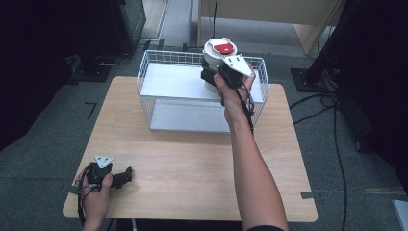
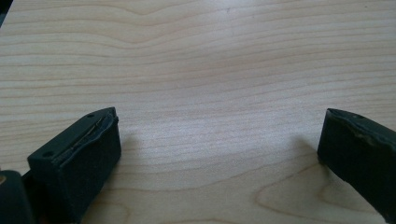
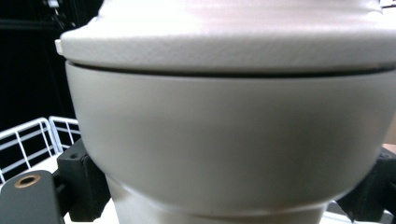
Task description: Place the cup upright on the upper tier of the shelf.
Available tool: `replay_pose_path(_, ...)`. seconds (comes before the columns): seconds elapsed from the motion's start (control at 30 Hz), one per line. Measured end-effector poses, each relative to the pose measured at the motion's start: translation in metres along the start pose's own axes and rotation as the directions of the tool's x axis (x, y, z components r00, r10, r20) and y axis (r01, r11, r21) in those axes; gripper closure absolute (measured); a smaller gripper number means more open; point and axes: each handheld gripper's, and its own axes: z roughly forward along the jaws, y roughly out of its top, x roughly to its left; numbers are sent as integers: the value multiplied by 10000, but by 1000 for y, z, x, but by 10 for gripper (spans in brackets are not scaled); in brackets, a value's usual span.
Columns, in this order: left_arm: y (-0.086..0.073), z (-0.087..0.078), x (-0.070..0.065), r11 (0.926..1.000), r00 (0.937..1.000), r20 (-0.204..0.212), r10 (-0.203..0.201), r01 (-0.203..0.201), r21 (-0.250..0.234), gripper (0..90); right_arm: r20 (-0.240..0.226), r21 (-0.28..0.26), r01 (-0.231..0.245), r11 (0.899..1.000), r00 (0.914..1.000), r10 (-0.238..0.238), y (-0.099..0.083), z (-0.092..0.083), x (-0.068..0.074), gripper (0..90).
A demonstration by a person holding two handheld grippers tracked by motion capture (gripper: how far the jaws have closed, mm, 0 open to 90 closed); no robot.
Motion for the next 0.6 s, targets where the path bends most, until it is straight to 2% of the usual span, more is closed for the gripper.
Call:
replay_pose_path(0.17, 0, 0, 0, 10000, 10000, 2, -2, 2, 1, 0, 10, -5, 59, 10000, 10000, -59, -2, 0, 0, 101)
replay_pose_path(0.3, 0, 0, 0, 10000, 10000, 3, 9, -9, 11, 0, -82, 187, 45, 9998, 10000, -44, -1, -2, 1, 100)
replay_pose_path(0.37, 0, 0, 0, 10000, 10000, 0, 2, -2, 3, 0, -92, 315, -36, 9995, 10000, 39, -1, -3, 1, 87)
replay_pose_path(0.4, 0, 0, 0, 10000, 10000, -3, 5, -5, 4, 0, -176, 421, -49, 9991, 9998, 56, 0, -4, -1, 42)
replay_pose_path(0.6, 0, 0, 0, 10000, 10000, -8, 4, -4, 9, 0, -212, 709, -98, 9974, 9997, 113, -2, -10, -6, 0)
